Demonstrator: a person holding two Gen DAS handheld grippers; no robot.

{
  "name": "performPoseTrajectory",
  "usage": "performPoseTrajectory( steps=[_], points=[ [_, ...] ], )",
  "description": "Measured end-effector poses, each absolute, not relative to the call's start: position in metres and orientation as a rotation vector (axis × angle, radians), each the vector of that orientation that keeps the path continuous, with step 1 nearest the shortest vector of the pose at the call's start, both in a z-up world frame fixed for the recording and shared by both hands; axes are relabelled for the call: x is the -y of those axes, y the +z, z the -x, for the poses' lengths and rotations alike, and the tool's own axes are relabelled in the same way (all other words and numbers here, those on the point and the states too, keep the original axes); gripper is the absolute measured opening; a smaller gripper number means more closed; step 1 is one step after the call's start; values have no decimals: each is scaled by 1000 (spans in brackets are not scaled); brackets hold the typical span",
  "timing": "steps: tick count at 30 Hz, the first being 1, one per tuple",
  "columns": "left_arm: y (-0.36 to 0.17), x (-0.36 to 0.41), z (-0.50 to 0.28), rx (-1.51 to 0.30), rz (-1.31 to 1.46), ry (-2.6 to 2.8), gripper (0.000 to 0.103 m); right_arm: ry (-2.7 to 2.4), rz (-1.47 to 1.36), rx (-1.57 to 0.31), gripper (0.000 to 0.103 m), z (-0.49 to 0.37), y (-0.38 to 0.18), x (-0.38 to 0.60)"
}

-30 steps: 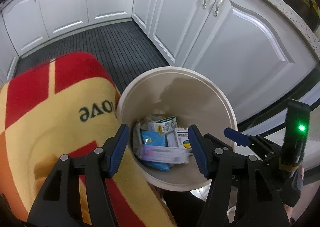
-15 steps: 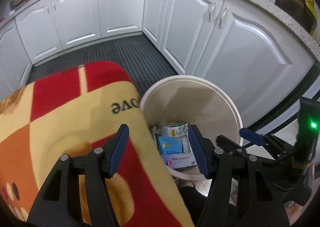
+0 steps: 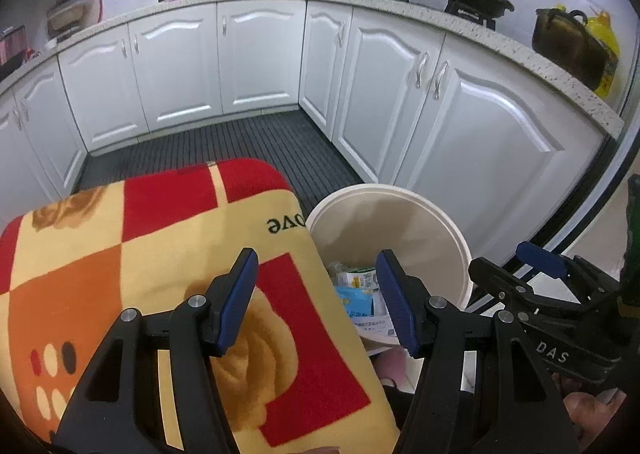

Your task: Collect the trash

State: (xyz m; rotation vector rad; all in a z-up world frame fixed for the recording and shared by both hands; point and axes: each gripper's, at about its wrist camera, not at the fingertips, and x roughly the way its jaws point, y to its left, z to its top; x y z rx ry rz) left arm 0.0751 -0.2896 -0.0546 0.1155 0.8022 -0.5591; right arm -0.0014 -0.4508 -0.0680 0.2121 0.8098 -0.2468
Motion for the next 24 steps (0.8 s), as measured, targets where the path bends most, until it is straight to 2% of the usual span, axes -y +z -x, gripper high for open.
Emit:
performPoseTrajectory(
  steps=[18,22,24],
  points=[
    [-16,258,-27,-633,-96,-502,60,-316,-150,-613,85,43,-19,405],
    [-13,249,-25,-613,-78,-489,60,-349,-136,-561,93,53,-8,398],
    [-11,246,-24,-608,-68,-484,60,-355,-133,-540,94,57,-3,395]
  ],
)
